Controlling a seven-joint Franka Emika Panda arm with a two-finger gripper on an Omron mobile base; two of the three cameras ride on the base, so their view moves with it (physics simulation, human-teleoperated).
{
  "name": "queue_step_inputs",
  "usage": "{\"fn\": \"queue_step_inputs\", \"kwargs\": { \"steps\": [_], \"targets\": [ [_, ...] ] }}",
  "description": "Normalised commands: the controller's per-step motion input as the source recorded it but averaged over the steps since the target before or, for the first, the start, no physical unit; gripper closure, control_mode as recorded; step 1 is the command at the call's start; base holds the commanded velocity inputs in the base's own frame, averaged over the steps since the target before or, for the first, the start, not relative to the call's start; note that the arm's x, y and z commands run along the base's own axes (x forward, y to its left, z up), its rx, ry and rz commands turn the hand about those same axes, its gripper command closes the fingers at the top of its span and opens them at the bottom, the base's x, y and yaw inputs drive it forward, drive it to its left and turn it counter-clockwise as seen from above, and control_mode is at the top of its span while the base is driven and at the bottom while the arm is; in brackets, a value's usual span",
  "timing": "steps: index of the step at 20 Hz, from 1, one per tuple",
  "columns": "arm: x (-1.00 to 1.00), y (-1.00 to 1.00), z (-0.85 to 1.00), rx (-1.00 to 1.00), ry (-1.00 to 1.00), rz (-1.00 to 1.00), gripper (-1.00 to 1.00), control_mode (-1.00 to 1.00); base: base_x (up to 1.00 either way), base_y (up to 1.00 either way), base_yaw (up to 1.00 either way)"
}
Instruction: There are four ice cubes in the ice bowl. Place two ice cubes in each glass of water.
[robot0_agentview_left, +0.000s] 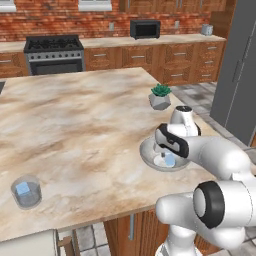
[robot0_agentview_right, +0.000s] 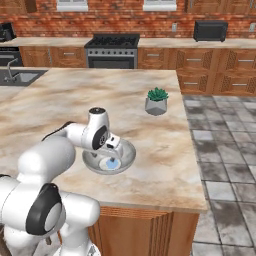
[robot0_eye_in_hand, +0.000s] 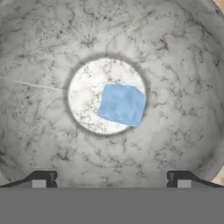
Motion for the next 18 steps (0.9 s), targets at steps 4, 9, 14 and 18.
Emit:
{"fn": "queue_step_inputs", "kwargs": {
  "steps": [4,9,14,18],
  "targets": [
    [0.00,0.00,-0.24,0.00,0.00,-0.09,-1.00,-1.00,0.00,0.00,0.00],
    [0.00,0.00,-0.18,0.00,0.00,-0.07,-1.00,-1.00,0.00,0.00,0.00],
    [0.03,0.00,-0.15,0.00,0.00,-0.05,-1.00,-1.00,0.00,0.00,0.00],
    [0.16,-0.02,-0.18,-0.01,0.00,-0.02,-1.00,-1.00,0.00,0.00,0.00]
  ]
}}
